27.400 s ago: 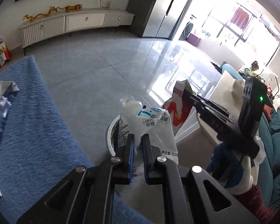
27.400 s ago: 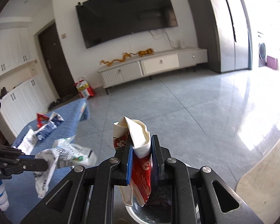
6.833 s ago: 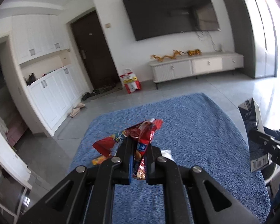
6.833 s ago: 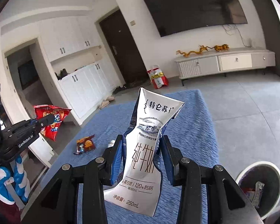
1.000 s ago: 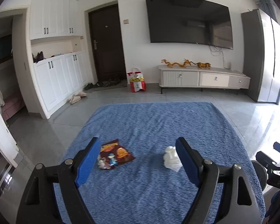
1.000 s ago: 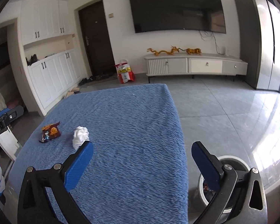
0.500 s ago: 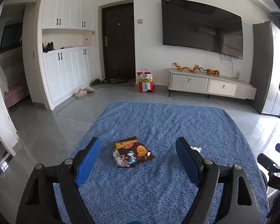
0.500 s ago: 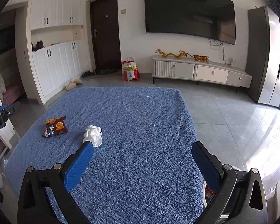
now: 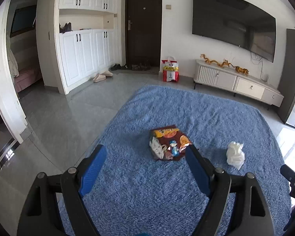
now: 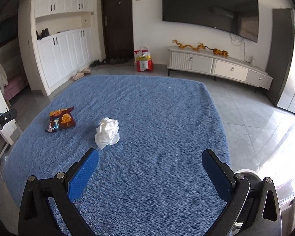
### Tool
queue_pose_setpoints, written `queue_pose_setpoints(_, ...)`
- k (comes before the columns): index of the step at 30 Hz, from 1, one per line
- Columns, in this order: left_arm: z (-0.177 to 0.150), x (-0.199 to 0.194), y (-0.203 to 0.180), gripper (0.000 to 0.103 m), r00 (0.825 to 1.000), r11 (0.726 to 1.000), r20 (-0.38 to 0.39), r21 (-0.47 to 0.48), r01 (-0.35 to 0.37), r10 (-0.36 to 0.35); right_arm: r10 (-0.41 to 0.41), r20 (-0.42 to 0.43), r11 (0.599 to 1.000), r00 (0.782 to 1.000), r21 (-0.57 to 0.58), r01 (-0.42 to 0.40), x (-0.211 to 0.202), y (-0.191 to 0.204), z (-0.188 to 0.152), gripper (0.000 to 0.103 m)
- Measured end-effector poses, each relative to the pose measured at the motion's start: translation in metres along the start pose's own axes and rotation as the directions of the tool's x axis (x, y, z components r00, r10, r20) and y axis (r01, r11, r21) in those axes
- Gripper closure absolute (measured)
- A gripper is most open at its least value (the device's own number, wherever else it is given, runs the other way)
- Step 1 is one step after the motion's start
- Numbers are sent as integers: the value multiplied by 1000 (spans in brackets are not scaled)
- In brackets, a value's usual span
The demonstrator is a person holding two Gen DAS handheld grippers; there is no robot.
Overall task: Collect trash
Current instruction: 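Move both tools back over the rug toward the snack packet and tissue, then grasp the brown snack packet with the left gripper while the right grasps the white tissue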
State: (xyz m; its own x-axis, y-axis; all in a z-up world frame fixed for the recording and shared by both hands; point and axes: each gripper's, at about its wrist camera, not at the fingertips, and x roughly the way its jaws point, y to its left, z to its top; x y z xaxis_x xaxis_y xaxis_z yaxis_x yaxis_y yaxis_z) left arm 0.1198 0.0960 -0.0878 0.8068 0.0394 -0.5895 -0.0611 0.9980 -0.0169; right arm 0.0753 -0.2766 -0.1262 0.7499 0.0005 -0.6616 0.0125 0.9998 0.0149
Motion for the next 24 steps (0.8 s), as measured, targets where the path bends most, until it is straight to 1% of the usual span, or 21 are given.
queue_pose_setpoints(6, -7, 11, 3, 21, 999, 1000, -46, -1, 12, -12, 25, -19, 999, 1000, -21, -25, 6, 9, -1, 0)
queue_pose_setpoints(19, -14, 39, -2, 21, 992, 1000, -125, 6, 21, -20, 66, -66, 998, 996, -14, -67, 29, 10, -5, 0)
queue_pose_setpoints(24, -15, 53, 3, 21, 986, 998, -156, -24, 59, -62, 102, -86, 994, 991, -27, -104, 43, 14, -1, 0)
